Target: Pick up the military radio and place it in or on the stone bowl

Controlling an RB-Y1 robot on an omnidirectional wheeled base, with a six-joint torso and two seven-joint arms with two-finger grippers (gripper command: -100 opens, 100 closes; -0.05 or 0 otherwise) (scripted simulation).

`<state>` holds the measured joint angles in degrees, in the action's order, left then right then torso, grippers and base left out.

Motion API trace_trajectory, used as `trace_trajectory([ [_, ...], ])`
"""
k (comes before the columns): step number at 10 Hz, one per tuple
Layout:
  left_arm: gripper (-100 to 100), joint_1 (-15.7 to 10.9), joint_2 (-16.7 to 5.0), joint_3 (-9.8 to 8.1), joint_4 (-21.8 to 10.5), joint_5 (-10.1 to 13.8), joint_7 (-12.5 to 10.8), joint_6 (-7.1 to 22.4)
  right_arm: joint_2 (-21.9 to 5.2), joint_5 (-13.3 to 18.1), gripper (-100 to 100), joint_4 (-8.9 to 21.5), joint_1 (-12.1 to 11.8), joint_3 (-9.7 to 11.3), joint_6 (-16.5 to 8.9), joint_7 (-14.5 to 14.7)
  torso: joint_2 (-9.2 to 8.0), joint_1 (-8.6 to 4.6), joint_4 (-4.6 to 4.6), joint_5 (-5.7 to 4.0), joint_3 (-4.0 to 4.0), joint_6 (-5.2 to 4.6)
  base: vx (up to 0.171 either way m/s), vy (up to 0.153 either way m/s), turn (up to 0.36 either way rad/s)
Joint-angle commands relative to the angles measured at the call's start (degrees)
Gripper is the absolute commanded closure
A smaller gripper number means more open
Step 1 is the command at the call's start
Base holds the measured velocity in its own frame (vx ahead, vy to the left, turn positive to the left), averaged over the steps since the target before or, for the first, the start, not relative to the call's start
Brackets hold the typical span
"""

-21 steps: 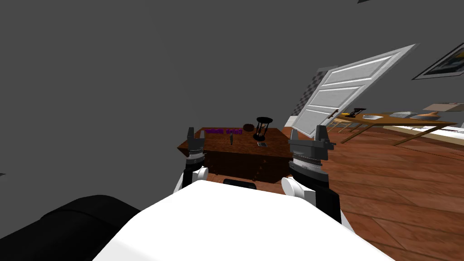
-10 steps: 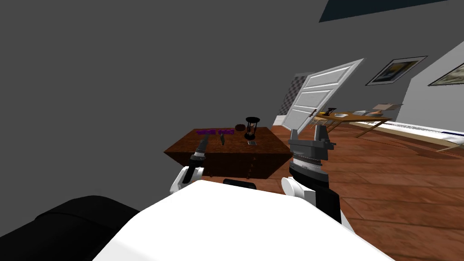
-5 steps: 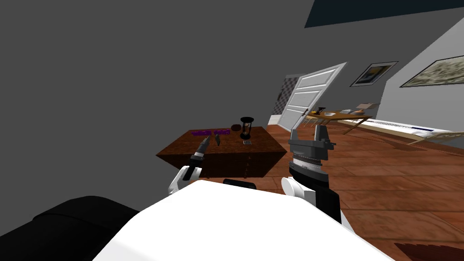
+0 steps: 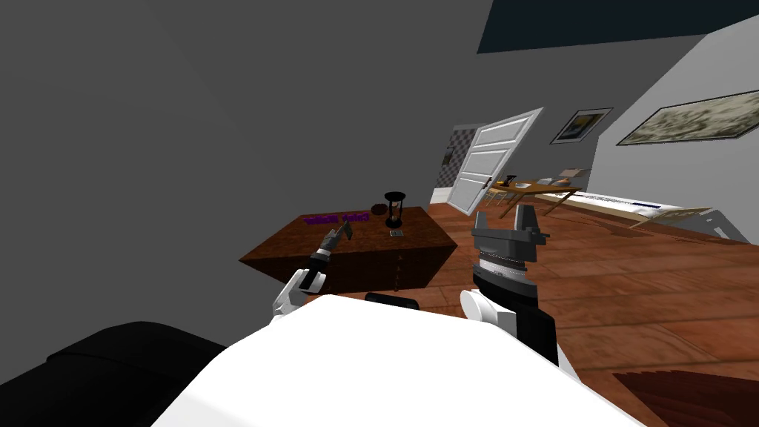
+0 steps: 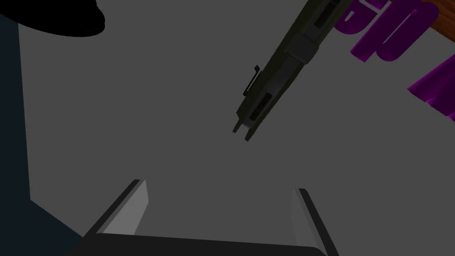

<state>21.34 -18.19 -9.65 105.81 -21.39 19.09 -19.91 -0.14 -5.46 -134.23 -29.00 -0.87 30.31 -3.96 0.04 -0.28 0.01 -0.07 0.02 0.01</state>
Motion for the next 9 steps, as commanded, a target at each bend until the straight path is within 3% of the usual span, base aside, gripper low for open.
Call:
trace_trajectory([
  [1,-100,-0.59,-1.16,-0.58,-1.88,-1.68,1.62,1.50,0.00,0.00,0,0.00,0.00,0.00,0.00,0.00,0.00,0.00,0.00,0.00,0.00,0.00,0.007,-0.083,-0.093],
  [5,-100,-2.48,-5.18,-2.64,-7.91,-6.05,5.67,4.99,0.00,0.00,0,0.00,0.00,0.00,0.00,0.00,-0.02,0.04,-0.01,0.00,-0.01,0.00,0.010,-0.080,-0.098],
  [7,-100,-2.80,-5.92,-2.99,-8.96,-6.81,6.38,5.59,0.00,0.00,0,0.00,0.00,0.00,0.00,0.00,-0.05,0.00,-0.01,-0.01,-0.03,0.02,0.009,-0.066,-0.025],
  [9,-100,-3.87,-8.48,-4.16,-12.38,-9.30,8.68,7.58,0.00,0.00,0,0.00,0.00,0.00,0.00,0.00,-0.05,0.05,-0.01,0.01,-0.03,0.01,0.014,-0.085,-0.108],
])
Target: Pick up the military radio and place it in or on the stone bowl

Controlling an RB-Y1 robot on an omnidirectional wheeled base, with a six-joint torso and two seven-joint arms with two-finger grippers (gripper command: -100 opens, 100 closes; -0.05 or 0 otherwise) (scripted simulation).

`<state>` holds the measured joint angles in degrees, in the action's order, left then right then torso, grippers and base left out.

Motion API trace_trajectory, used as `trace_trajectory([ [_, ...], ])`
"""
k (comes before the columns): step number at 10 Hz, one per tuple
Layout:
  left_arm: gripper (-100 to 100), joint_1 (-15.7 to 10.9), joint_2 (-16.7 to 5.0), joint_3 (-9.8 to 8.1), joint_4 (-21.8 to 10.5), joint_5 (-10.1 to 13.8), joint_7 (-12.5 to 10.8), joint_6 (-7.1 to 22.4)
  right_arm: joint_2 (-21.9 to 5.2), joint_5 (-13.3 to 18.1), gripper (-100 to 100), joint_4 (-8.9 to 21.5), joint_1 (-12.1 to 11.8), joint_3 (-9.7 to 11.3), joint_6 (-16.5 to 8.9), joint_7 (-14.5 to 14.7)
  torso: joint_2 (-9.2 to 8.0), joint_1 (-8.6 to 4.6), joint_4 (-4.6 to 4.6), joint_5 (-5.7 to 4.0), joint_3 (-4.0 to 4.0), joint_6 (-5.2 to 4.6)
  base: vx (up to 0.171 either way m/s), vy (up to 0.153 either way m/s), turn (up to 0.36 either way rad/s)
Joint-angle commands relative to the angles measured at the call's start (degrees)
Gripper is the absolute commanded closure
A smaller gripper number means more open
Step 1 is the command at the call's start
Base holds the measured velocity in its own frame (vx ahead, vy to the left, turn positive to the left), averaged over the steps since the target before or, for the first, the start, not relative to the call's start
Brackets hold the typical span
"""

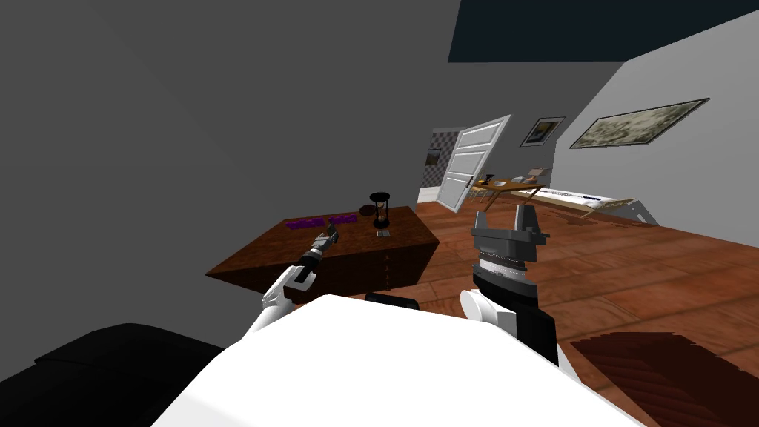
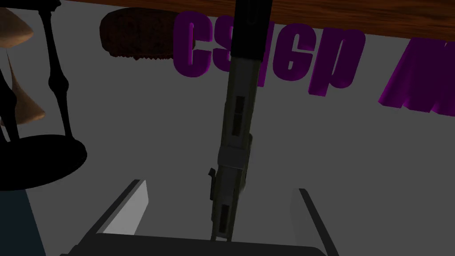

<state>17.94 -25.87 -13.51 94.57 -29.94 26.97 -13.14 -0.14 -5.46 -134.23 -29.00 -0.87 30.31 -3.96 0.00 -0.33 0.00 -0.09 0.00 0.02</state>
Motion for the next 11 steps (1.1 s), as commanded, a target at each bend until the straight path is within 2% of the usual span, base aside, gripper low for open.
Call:
trace_trajectory([
  [1,-100,-0.68,-1.31,-0.52,-1.78,-1.21,1.24,1.18,0.00,0.00,0,0.00,0.00,0.00,0.00,0.00,0.00,0.00,0.00,0.00,0.00,0.00,0.013,-0.070,-0.059],
  [2,-100,-0.99,-2.13,-0.86,-2.77,-1.93,1.90,1.75,0.00,0.00,0,0.00,0.00,0.00,0.00,0.00,-0.01,0.07,0.00,0.01,-0.01,0.01,0.017,-0.052,-0.056],
  [3,-100,-0.75,-1.14,-0.52,-1.94,-1.66,1.73,1.37,0.00,0.00,0,0.00,0.00,0.00,0.00,0.00,0.00,0.13,0.00,0.02,0.00,0.00,0.010,-0.022,-0.009],
  [4,0,-0.80,-1.21,-0.52,-2.00,-1.75,1.88,1.61,-0.01,0.00,0,0.00,0.00,-0.01,0.00,0.00,-0.03,0.23,0.00,0.04,-0.01,0.02,0.000,0.000,0.000],
  [5,-100,-0.80,-1.20,-0.52,-1.99,-1.74,1.86,1.58,-0.01,0.00,0,0.00,0.00,-0.01,0.00,0.00,-0.06,0.30,-0.01,0.06,-0.03,0.02,0.000,0.000,0.000],
  [6,100,-0.80,-1.20,-0.52,-2.00,-1.74,1.86,1.58,-0.01,0.00,0,0.00,0.00,-0.01,0.00,0.00,-0.07,0.33,-0.01,0.07,-0.04,0.02,0.000,0.000,0.000],
  [10,100,-0.80,-1.21,-0.50,-1.97,-1.74,1.87,1.55,-0.01,0.00,0,0.00,0.00,-0.01,0.00,0.00,-0.05,0.34,-0.01,0.08,-0.03,0.03,0.000,0.001,0.000],
  [11,0,-0.80,-1.21,-0.50,-1.98,-1.74,1.87,1.56,-0.01,0.00,0,0.00,0.00,-0.01,0.00,0.00,-0.06,0.34,-0.01,0.08,-0.03,0.03,0.000,0.000,0.000],
])
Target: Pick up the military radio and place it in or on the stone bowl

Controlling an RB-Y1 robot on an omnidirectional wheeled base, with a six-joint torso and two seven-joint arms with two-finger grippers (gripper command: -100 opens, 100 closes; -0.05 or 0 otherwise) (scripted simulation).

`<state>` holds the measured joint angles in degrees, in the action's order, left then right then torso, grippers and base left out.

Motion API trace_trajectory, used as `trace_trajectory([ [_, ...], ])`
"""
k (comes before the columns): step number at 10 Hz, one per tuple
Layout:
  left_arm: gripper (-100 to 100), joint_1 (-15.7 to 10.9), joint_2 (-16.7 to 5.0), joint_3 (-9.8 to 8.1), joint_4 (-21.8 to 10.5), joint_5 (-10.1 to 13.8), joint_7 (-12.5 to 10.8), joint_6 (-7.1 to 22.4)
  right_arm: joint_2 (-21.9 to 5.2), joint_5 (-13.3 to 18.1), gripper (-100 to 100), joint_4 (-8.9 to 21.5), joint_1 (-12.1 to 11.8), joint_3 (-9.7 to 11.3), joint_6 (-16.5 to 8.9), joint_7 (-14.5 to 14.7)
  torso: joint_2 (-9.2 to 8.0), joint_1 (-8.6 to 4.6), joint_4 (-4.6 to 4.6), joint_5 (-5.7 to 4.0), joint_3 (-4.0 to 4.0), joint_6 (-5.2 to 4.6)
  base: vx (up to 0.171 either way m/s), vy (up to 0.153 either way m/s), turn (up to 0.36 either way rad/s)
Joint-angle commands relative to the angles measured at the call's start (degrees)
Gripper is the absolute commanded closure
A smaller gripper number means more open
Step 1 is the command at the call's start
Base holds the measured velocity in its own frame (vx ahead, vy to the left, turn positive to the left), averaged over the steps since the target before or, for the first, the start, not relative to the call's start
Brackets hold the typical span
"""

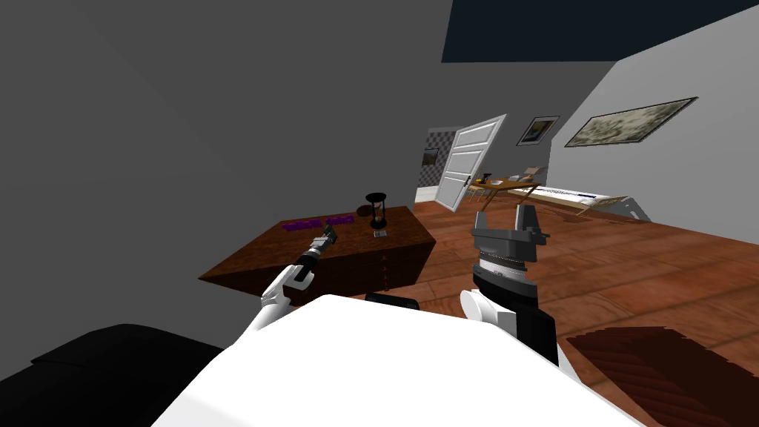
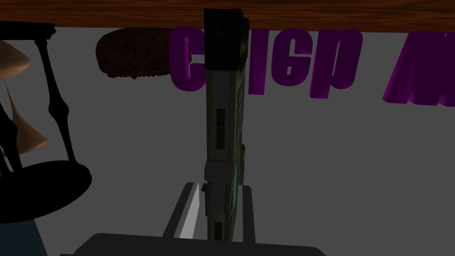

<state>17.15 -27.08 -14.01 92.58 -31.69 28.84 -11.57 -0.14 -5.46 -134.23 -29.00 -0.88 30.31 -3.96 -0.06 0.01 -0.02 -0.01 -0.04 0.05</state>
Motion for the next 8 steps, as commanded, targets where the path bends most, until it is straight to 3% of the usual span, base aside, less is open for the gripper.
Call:
trace_trajectory([
  [1,100,0.00,0.00,0.00,0.00,0.00,0.00,0.00,0.00,0.00,0,0.00,0.00,0.00,0.00,0.00,0.00,0.00,0.00,0.00,0.00,0.00,0.000,0.000,0.000],
  [2,0,0.00,0.00,0.00,0.00,0.00,0.00,0.00,0.00,0.00,0,0.00,0.00,0.00,0.00,0.00,0.00,0.00,0.00,0.00,0.00,0.00,0.000,0.000,0.000],
  [3,100,0.47,-0.74,-1.97,-0.60,-0.54,-0.51,0.12,0.00,0.00,0,0.00,0.00,0.00,0.00,0.00,0.00,0.01,0.00,0.00,0.00,0.00,-0.030,-0.069,-0.052],
  [8,100,1.53,-3.28,-7.69,-2.92,-2.00,-2.24,1.07,0.01,0.00,0,0.00,0.01,0.01,0.00,0.00,-0.22,-0.51,0.00,-0.11,-0.11,0.08,-0.042,-0.127,-0.058],
])
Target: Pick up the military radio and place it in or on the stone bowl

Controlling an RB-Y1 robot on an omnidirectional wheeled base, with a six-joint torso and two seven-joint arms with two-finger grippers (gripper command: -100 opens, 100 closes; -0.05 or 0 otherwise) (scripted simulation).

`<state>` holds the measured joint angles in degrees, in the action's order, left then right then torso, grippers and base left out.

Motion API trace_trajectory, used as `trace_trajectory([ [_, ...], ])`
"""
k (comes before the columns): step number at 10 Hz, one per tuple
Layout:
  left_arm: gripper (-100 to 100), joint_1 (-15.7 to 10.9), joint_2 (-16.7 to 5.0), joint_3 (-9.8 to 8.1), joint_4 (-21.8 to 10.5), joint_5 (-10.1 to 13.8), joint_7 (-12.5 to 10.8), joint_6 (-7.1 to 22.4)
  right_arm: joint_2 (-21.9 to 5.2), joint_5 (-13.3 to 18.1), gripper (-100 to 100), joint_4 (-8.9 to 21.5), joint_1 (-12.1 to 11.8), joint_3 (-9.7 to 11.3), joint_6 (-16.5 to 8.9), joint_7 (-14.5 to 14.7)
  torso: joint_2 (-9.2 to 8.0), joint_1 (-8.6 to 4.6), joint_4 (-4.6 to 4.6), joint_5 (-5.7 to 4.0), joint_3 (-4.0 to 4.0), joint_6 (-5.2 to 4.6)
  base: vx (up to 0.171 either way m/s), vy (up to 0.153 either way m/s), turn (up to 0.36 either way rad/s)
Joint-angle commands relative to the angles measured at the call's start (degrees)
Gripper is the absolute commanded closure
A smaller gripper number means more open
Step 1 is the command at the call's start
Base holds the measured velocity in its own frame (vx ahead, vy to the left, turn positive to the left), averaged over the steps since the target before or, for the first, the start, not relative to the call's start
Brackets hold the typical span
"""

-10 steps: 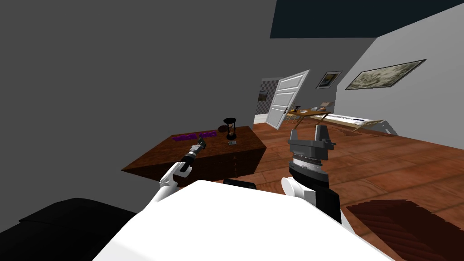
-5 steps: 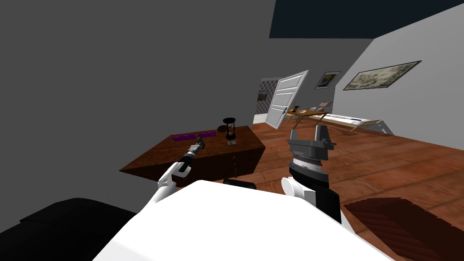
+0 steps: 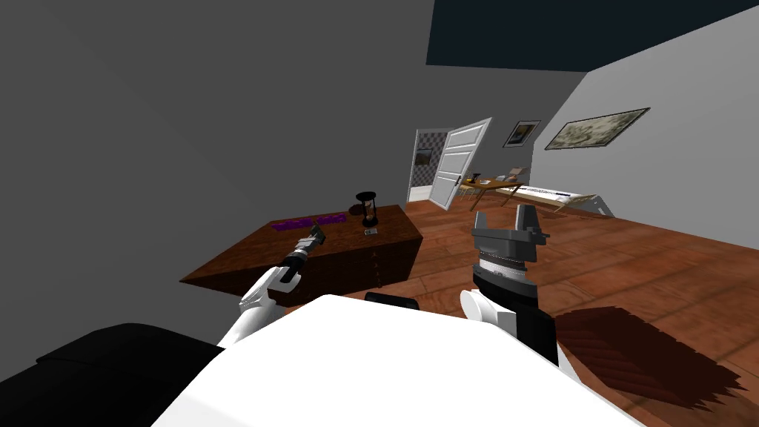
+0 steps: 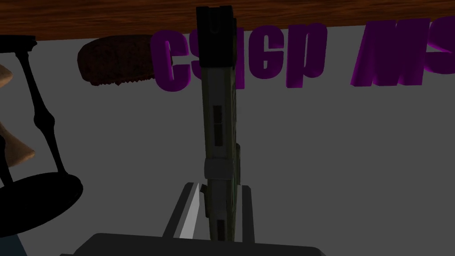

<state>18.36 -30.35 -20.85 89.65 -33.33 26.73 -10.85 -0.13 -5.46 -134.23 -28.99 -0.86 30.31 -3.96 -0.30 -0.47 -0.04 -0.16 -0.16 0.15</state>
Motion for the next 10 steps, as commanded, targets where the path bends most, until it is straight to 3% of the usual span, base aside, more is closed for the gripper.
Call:
trace_trajectory([
  [1,100,0.52,-0.70,-2.25,-0.65,-0.69,-0.59,0.71,0.00,0.00,0,0.00,0.00,0.00,0.00,0.00,0.00,0.00,0.00,0.00,0.00,0.00,-0.046,-0.132,-0.112],
  [6,100,0.86,-5.04,-9.23,-4.78,-2.08,-3.23,3.64,0.00,0.00,0,0.00,0.00,0.00,0.00,0.00,-0.02,-0.10,-0.01,-0.07,-0.01,-0.01,-0.047,-0.124,-0.177],
  [7,100,0.86,-5.04,-9.23,-4.78,-2.08,-3.23,3.64,0.00,0.00,0,0.00,0.00,0.00,0.00,0.00,-0.03,-0.12,-0.04,-0.16,-0.03,0.00,-0.036,-0.067,-0.046],
  [10,100,0.36,-8.08,-12.74,-7.65,-2.51,-4.90,6.35,-0.01,0.00,0,0.00,0.00,-0.01,0.00,0.00,-0.09,0.11,-0.06,-0.11,-0.07,0.02,-0.035,-0.053,-0.200],
])
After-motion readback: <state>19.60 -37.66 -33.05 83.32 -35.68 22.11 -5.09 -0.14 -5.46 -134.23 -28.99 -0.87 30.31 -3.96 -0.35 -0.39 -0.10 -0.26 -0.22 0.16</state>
